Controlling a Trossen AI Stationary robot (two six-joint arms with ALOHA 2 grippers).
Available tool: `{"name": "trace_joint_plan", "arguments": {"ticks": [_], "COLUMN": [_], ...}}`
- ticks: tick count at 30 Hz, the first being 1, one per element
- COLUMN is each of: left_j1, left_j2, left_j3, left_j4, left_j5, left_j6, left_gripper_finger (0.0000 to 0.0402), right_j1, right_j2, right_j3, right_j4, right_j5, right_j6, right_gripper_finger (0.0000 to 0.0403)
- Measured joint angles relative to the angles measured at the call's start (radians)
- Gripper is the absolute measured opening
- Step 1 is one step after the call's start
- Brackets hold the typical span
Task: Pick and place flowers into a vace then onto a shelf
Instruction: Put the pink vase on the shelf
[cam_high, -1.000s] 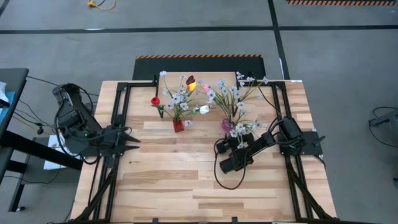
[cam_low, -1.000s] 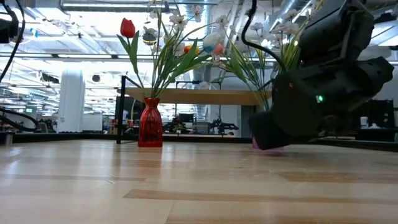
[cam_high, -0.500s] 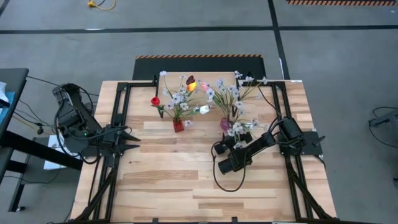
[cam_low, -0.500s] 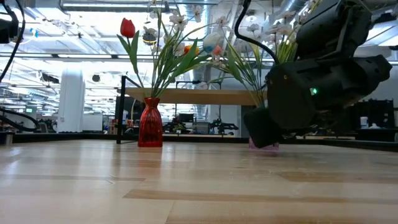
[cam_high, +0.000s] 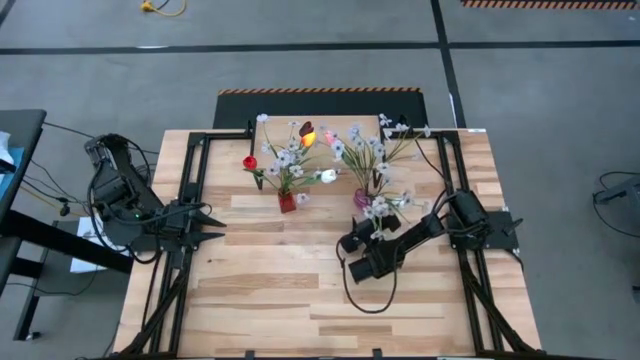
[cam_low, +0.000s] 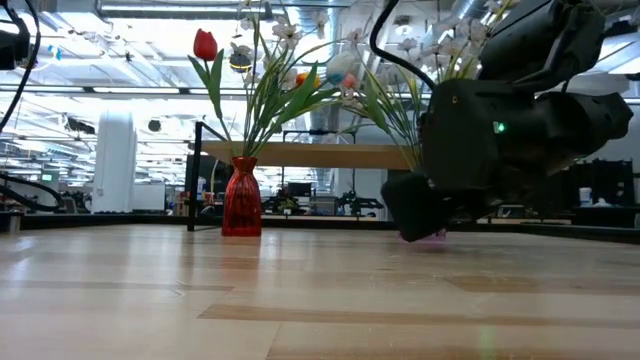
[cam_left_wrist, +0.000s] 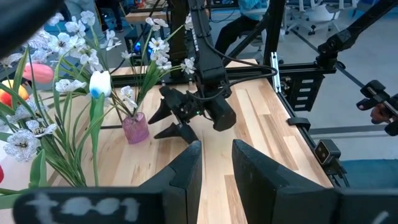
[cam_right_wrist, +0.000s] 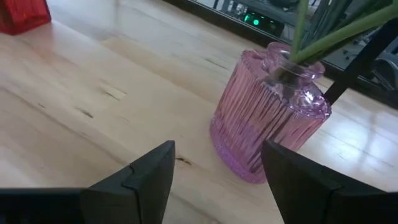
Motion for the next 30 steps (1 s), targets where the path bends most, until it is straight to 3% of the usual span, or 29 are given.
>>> {"name": "trace_joint_plan", "arguments": {"ticks": [6,17,22,25,30], "left_j1": [0.000,0.000,0.000,0.000,0.000], "left_j2": [0.000,0.000,0.000,0.000,0.000], "left_j3": [0.000,0.000,0.000,0.000,0.000], "left_j4": [0.000,0.000,0.000,0.000,0.013], "left_j5": [0.000,0.000,0.000,0.000,0.000], "left_j6": [0.000,-0.012,-0.018,-0.019,-0.019], "left_gripper_finger": [0.0080,0.0080,0.0080,0.0080,0.0080], "right_j1": [0.031,0.108,0.209,0.281,0.391], "right_j2": [-0.005,-0.180,-0.301,-0.362,-0.451], "right_j3": [0.000,0.000,-0.001,-0.028,-0.185], "right_j4": [-0.005,-0.217,-0.319,-0.310,-0.081], "right_j5": [-0.023,-0.161,-0.196,-0.194,-0.157], "right_j6": [0.036,0.356,0.343,0.244,0.046], "right_gripper_finger": [0.0234,0.0234,0.0234,0.0234,0.0234]}}
